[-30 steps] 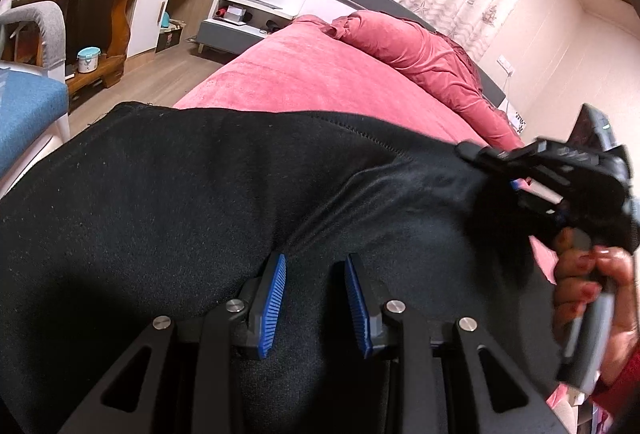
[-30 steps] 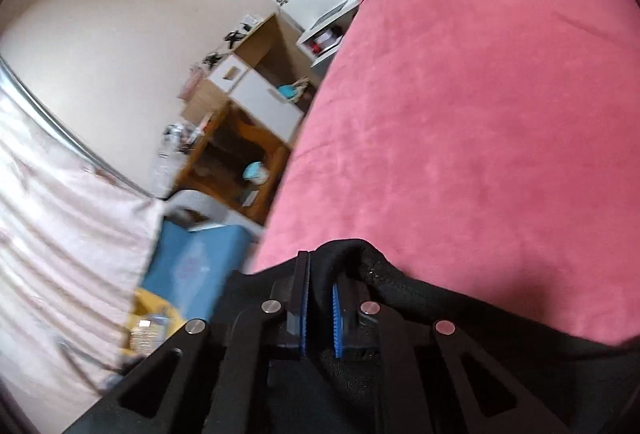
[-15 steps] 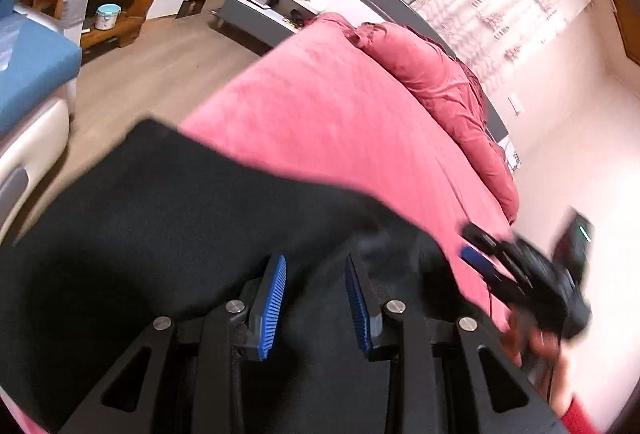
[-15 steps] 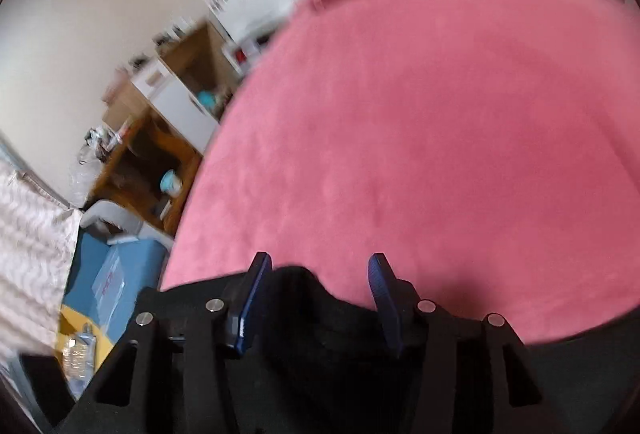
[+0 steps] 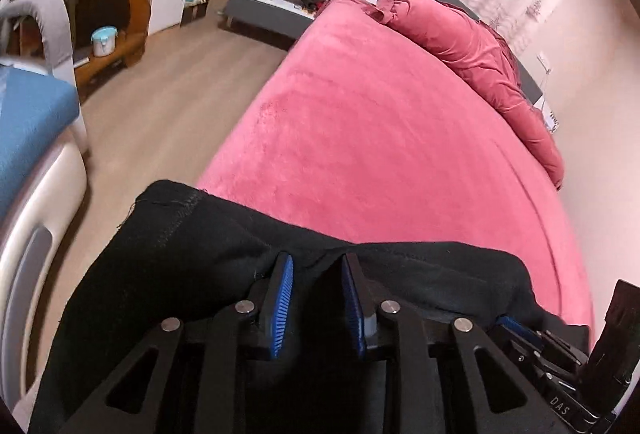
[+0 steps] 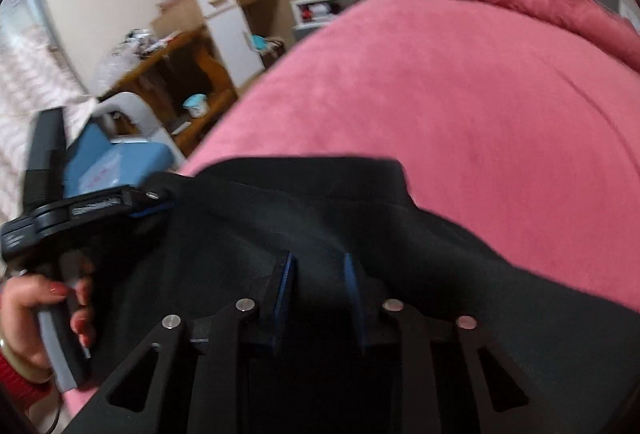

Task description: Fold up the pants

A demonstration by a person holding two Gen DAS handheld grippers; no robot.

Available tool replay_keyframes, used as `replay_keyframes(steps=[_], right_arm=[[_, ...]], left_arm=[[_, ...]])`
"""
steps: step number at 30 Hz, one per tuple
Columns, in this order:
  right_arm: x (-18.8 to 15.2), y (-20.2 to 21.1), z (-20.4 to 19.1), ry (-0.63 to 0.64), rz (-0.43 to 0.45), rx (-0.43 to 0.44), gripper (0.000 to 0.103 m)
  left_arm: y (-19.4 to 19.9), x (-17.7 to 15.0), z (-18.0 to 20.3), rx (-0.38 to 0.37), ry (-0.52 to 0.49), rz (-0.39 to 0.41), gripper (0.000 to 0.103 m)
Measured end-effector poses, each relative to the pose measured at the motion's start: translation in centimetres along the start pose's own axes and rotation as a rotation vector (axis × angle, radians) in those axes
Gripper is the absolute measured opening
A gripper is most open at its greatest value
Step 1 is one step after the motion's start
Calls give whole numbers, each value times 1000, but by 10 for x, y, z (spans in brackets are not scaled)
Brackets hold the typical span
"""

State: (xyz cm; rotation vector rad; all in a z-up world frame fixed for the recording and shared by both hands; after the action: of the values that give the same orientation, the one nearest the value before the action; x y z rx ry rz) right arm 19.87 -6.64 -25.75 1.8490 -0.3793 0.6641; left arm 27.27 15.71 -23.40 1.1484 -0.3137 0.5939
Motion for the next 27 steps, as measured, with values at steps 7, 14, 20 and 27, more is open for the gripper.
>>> replay_keyframes(steps=[7,14,20,27], right_arm=[[-5,4,7,15,74,28,22],[-11,16,11,12,89,37,22],[-11,16,8,30,77,3,22],[-15,38,15,-55,35,-5,28]], left_arm=[[5,12,-18,104,34,69,24],[23,15,-43,212,38,46,24],[16,9,-72,301,92,42,30],[43,7,-63,349,87,58,30]])
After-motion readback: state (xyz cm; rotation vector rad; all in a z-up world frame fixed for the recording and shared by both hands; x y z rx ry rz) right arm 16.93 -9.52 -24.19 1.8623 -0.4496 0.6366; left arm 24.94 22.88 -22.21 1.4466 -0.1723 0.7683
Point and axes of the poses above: each gripper's, at about its wrist camera, not at the fingertips, and y roughly against the way its jaws point, z to its right, x to its top, the point moved 8 cm from there along -y, roughly the way its jaws point, and after that the axes turned 1 degree about x, right-handed, at the moved point
